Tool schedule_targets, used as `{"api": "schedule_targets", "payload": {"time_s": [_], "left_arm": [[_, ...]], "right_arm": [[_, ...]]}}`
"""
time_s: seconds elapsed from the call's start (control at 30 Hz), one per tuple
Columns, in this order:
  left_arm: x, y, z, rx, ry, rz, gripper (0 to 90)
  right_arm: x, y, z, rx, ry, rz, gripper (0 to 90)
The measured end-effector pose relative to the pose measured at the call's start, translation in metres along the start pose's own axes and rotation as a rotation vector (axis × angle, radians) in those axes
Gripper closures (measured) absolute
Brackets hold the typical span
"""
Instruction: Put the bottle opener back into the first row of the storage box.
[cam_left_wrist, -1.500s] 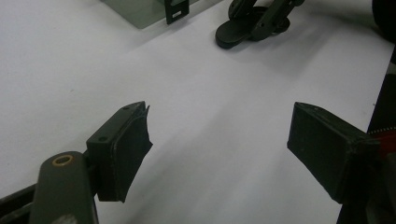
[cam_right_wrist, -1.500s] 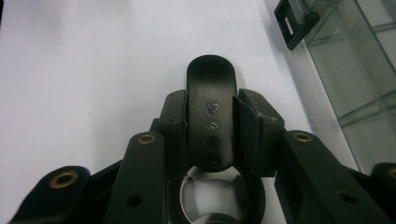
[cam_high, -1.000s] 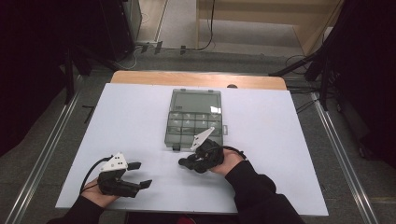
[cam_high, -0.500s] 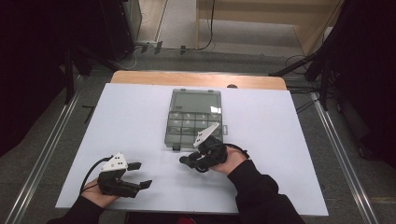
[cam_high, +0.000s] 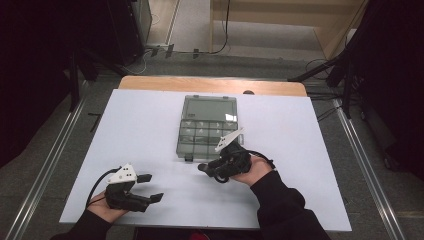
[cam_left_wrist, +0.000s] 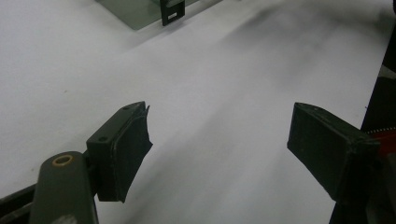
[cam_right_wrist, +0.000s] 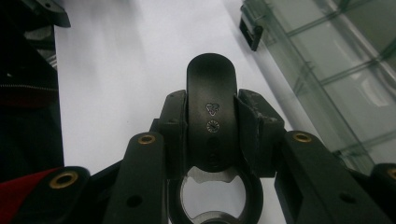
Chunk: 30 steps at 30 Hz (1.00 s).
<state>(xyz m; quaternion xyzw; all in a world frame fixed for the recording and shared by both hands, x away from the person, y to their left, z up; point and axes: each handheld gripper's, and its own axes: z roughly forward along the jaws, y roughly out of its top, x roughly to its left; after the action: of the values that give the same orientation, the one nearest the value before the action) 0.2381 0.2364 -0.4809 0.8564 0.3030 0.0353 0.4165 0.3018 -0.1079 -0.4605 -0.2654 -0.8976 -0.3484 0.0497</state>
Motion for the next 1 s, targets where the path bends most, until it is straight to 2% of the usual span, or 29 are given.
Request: {"api": "schedule_targets", "payload": {"time_s": [0.13,0.33,0.53,1.0], "left_arm": [[0.0,0.0,0.0,0.001,0.003,0.001,20.3],[0.0,0.0,0.0,0.001,0.008,0.002,20.3],[0.001,0.0,0.0,0.002,0.005,0.0,20.3],[0.001,0.0,0.0,-0.002,0.007,0.0,20.3]], "right_arm": [[0.001,-0.001,-0.007,-0.01,-0.013,0.028,65.8],[0.002,0.0,-0.012,-0.012,-0.024,0.036,65.8],[0.003,0.004,-0.015,-0.013,-0.015,0.035,65.8],[-0.001,0.013,-0.022,-0.016,-0.066,0.067,65.8]]}}
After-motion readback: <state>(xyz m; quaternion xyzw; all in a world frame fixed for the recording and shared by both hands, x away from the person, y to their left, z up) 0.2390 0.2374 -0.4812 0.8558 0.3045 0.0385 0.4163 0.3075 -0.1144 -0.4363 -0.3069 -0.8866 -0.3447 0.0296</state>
